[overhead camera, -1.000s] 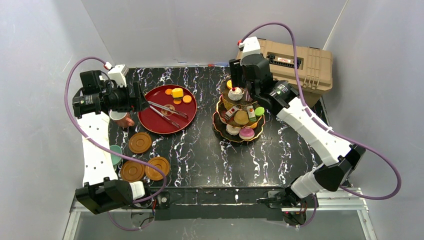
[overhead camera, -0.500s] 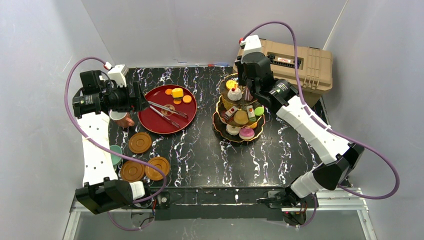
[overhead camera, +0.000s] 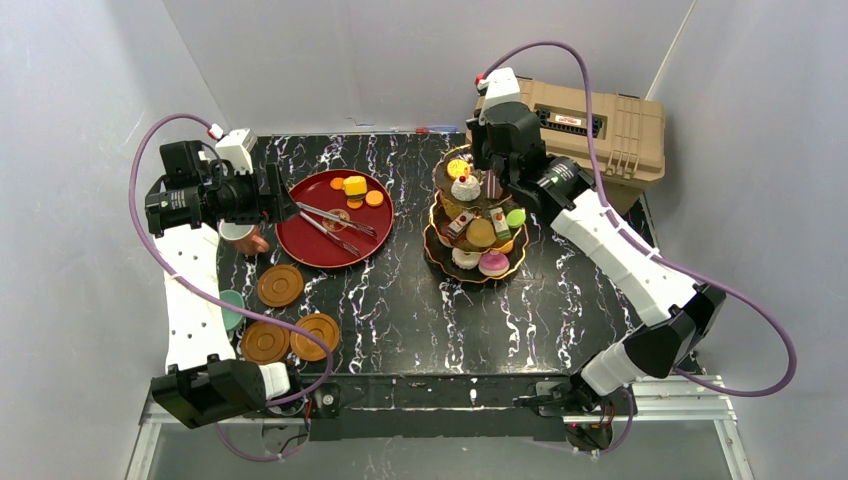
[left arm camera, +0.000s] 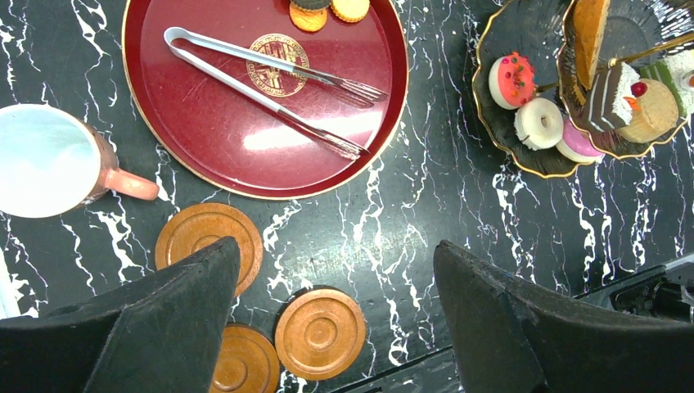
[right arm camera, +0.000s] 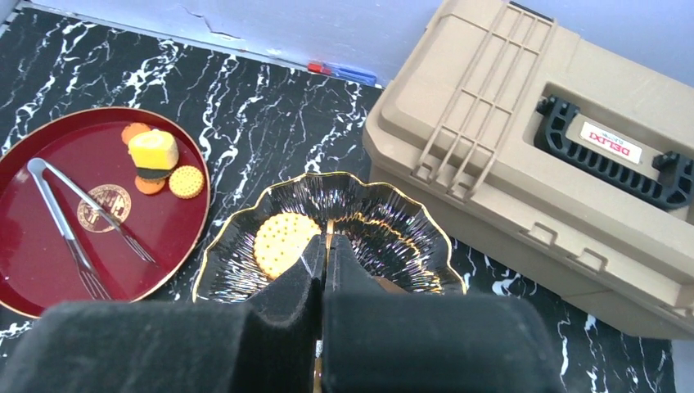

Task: Serve the afternoon tea
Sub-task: Move the desert table to the center of the board.

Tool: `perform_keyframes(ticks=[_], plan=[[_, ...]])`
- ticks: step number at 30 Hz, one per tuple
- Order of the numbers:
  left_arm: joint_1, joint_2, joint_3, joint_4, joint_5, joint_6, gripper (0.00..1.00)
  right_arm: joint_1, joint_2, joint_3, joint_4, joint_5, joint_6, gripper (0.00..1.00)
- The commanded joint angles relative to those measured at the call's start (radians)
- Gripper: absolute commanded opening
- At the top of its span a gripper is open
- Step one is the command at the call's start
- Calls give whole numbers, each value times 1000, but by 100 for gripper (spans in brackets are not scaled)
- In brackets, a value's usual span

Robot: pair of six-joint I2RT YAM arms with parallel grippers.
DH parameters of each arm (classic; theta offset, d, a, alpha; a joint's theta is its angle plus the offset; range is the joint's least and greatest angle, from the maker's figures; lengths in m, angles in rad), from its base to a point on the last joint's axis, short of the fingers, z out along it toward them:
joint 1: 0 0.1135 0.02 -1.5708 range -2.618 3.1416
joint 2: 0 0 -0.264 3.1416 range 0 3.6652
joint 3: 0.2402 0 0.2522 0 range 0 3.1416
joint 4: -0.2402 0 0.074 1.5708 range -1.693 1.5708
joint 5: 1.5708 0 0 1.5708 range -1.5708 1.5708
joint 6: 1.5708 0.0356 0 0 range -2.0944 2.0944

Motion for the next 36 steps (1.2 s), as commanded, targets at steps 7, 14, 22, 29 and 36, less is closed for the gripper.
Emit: perform_keyframes(ticks=[7, 14, 22, 29, 36], plan=[[-3, -8, 39, -22, 25, -2, 86, -1, 27, 104, 257, -74, -37, 1], [-3, -11, 32, -22, 24, 2, 86, -1, 46, 50, 385, -84, -43, 1], [-2, -6, 41, -22, 20, 2, 86, -1, 120, 110, 424, -85, -60, 1], [-3, -12, 27, -22, 17, 7, 86, -1, 127, 58, 431, -85, -64, 14], [-2, 0, 59, -55, 5, 24, 88, 1, 71, 43, 431, -110, -61, 61]])
